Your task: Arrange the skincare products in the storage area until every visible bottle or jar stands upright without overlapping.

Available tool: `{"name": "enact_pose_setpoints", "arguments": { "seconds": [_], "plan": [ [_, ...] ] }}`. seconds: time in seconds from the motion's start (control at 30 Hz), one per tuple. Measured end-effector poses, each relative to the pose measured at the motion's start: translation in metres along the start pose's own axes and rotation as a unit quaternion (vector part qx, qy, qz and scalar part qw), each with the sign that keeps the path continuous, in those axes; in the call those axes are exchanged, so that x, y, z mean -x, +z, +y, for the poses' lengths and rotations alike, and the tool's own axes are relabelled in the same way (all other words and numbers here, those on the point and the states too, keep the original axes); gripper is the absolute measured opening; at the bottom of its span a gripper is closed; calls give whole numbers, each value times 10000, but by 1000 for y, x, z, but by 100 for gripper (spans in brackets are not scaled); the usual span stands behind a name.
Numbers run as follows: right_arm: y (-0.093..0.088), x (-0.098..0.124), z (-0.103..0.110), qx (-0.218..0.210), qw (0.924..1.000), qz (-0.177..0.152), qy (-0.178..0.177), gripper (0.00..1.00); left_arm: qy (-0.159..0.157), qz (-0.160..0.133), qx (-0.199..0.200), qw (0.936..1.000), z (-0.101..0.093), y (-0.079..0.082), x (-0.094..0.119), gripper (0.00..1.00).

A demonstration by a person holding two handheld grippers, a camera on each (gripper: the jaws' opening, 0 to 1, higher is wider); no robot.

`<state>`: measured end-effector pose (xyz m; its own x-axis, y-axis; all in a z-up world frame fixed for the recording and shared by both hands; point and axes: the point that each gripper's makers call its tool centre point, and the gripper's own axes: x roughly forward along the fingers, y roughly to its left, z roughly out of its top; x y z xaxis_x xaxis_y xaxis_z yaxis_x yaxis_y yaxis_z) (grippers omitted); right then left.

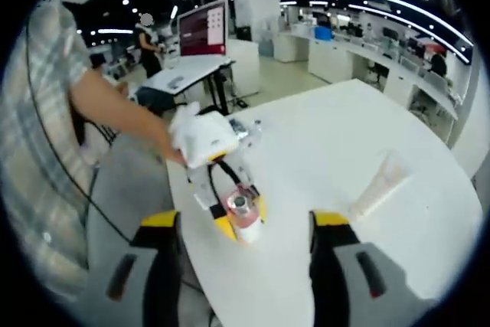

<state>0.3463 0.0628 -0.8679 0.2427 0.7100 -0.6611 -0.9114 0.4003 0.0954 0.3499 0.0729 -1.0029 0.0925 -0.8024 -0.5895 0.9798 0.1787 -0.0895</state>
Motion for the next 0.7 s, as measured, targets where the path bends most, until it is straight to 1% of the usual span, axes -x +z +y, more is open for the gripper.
{"name": "enact_pose_setpoints", "arguments": {
  "seconds": [0.03, 0.1, 0.17, 0.2, 0.23, 0.27, 0.33, 0.37, 0.4, 0.43, 0.47, 0.5, 0.53, 0.57, 0.6, 0.63, 0.67, 0.7],
  "plan": [
    [-1, -1, 1, -19, 10000, -5, 11, 66, 36, 61, 55, 10000, -1, -3, 0, 37],
    [-5, -5, 4, -83, 10000, -22, 43, 67, 114, 131, 153, 9997, -4, -9, 2, 41],
    [-13, -10, 5, -149, 9999, 20, 61, 67, 226, 111, 199, 9995, -8, -12, 8, 45],
    [-18, -13, 5, -182, 9998, 70, 51, 67, 268, 44, 270, 9993, -10, -12, 12, 47],
    [-23, -15, 5, -197, 9997, 114, 46, 67, 345, -79, 485, 9982, -14, -11, 18, 47],
    [-28, -18, 6, -241, 9996, 166, 52, 67, 425, -146, 608, 9971, -15, -11, 24, 48],
    [-34, -21, 8, -299, 9994, 184, 57, 67, 754, -334, 1009, 9915, -14, -9, 42, 48],
    [-36, -22, 8, -337, 9992, 207, 19, 67, 1013, -538, 1428, 9831, -13, -3, 56, 48],
    [-37, -23, 8, -365, 9991, 215, 9, 67, 1172, -767, 1738, 9748, -12, 4, 68, 48],
    [-38, -23, 9, -391, 9990, 215, 8, 67, 1306, -975, 1984, 9665, -12, 11, 79, 47],
    [-38, -24, 9, -445, 9988, 182, -7, 67, 1513, -1224, 2215, 9555, -13, 22, 97, 47],
    [-39, -24, 9, -483, 9987, 167, -27, 67, 1593, -1366, 2212, 9524, -14, 31, 109, 46],
    [-41, -25, 9, -536, 9984, 171, -52, 67, 1686, -1352, 2345, 9478, -19, 40, 123, 44],
    [-43, -26, 8, -590, 9981, 166, -93, 67, 1695, -1298, 2380, 9475, -22, 43, 127, 43],
    [-45, -27, 7, -640, 9977, 178, -116, 67, 1657, -1163, 2313, 9516, -28, 50, 133, 40],
    [-47, -28, 7, -696, 9973, 203, -125, 67, 1733, -564, 1953, 9637, -35, 56, 145, 36],
    [-49, -29, 7, -754, 9968, 234, -128, 67, 1711, -280, 1657, 9708, -39, 61, 148, 33],
    [-52, -31, 7, -791, 9964, 259, -133, 67, 1560, 84, 1320, 9789, -47, 73, 152, 31]
  ]
}}
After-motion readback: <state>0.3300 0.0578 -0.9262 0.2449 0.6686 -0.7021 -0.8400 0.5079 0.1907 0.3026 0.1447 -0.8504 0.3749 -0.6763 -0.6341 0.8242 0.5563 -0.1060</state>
